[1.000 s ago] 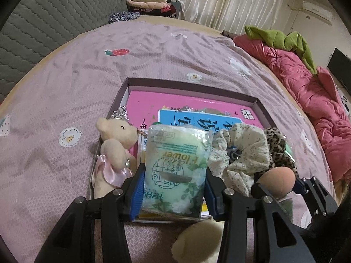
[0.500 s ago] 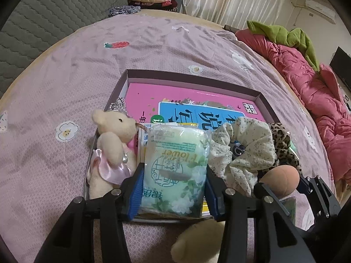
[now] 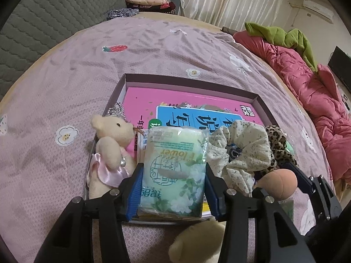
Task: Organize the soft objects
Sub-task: 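Lower the packet into the box and open left while right releases the sponge, then withdraw left gripper to the teddy bear while right moves to the second pad packet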
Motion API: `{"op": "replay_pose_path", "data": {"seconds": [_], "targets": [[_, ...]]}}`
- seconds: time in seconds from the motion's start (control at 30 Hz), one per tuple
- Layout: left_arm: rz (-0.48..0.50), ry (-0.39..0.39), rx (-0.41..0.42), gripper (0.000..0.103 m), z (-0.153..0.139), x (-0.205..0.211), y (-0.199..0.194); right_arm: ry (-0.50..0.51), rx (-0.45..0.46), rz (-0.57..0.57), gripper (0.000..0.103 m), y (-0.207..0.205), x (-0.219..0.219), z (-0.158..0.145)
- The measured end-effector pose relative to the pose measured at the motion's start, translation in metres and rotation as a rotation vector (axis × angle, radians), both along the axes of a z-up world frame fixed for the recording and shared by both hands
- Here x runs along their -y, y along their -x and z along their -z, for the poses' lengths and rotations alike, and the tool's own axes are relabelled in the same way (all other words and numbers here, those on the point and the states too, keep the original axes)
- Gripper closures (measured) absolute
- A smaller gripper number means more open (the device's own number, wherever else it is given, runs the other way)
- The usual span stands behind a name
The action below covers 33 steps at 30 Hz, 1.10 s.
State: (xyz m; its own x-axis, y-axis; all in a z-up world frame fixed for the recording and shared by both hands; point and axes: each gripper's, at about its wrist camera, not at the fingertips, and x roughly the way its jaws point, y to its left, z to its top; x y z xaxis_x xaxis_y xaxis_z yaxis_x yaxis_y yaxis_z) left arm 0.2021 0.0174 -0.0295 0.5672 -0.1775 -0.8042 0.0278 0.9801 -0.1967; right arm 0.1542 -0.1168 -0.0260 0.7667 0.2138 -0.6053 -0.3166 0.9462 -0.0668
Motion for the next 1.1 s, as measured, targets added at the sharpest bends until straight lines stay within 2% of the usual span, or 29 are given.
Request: {"op": "replay_pose_path", "data": {"seconds": [0.33, 0.6, 1.1], "targets": [[-0.005, -0.01, 0.03, 0.052, -0.007, -0.001, 0.0, 0.005, 0.051, 0.014, 0.038, 0.007, 0.004, -0.009], [-0.011, 0.008, 0.067, 0.052, -0.02, -0.006, 0.005, 0.001, 0.062, 0.013, 0.038, 0.009, 0.005, -0.013], [0.007, -0.015, 0.061, 0.052, -0.023, 0.0, 0.014, -0.03, 0.046, 0.023, 0.038, 0.005, 0.009, -0.011]]}}
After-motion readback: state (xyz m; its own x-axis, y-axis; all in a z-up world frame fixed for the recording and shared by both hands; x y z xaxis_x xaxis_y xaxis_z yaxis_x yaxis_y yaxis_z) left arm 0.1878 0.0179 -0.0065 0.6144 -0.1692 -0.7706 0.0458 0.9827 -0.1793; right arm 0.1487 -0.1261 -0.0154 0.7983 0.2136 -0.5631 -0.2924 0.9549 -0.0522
